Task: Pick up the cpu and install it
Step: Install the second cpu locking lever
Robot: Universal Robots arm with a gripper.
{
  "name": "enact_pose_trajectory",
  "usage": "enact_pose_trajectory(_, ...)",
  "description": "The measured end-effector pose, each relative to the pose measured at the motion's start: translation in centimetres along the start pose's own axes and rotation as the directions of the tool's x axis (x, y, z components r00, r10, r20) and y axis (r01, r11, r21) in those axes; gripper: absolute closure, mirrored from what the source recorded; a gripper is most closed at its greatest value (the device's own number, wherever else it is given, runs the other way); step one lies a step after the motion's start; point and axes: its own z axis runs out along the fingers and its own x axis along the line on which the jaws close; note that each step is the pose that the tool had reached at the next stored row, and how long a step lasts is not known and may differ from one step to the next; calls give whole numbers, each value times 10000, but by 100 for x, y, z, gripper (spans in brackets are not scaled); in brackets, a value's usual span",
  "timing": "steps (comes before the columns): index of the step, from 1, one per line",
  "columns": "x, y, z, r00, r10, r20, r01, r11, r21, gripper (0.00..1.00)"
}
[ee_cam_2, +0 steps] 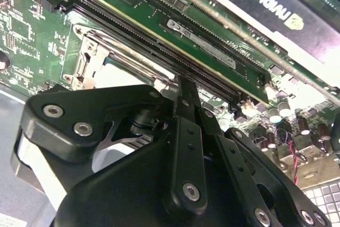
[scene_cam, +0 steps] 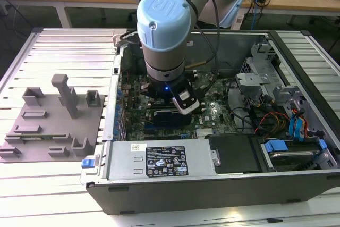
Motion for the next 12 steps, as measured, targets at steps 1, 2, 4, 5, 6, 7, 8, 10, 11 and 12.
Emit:
enact_pose_trajectory(1,2,-1,5,10000,13,5,-13,10000,-33,89)
enact_pose_trajectory(2,7,-2,7,10000,27,9,-27,10000,-57,89)
enact_pose_trajectory(4,35,-6,19,9999,97,31,-96,9998,-151,89)
enact_pose_trajectory(5,61,-9,28,9999,163,51,-162,9996,-223,89)
enact_pose_trajectory(6,69,-10,31,9998,188,58,-186,9995,-250,89)
enact_pose_trajectory(7,74,-11,34,9998,210,65,-208,9994,-273,89)
enact_pose_trajectory(8,81,-13,38,9997,244,76,-242,9992,-308,89)
enact_pose_trajectory(10,85,-16,49,9995,298,92,-294,9990,-344,89)
enact_pose_trajectory(11,86,-17,52,9995,311,97,-308,9989,-352,89)
enact_pose_trajectory(12,87,-18,55,9994,322,100,-318,9989,-358,89)
